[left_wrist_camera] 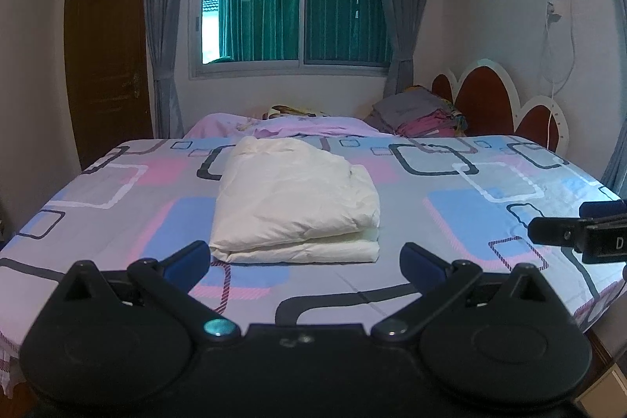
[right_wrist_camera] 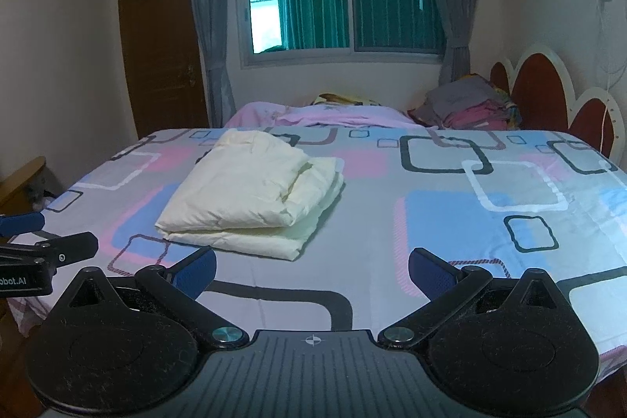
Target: Fold large clothes
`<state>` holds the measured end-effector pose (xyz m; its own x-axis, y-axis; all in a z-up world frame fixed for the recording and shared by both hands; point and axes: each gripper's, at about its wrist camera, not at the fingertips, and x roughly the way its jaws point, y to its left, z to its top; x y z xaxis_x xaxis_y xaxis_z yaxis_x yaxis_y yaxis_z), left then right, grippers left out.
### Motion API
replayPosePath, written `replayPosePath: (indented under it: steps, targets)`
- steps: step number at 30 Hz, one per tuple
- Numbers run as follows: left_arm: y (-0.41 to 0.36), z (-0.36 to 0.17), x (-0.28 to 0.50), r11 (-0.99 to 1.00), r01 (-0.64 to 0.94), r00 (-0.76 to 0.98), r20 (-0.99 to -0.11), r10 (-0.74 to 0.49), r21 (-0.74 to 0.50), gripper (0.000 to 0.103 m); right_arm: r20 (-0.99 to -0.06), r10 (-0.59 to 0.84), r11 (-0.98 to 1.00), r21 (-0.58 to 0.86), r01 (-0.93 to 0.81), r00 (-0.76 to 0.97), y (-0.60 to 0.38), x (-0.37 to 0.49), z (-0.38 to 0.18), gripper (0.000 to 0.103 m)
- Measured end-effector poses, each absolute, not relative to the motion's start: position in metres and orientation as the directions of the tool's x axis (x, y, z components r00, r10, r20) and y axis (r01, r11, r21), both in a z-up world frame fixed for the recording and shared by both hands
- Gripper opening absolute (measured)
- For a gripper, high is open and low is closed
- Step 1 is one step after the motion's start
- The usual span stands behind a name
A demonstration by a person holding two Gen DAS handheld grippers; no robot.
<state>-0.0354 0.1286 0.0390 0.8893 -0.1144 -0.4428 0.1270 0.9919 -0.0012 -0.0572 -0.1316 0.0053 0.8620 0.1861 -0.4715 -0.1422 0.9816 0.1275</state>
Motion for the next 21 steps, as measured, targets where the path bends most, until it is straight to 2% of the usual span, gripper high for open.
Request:
replayPosePath:
  steps: [21]
  targets:
    - [0.1348,0.0426,-0.036,0.993,0.117,0.894,-0.435,-0.107,-0.004,0.103,-0.466,0.19,0.981,0.112,-0.155,0.864,-0.132,-0.0571,0.0122,0.103]
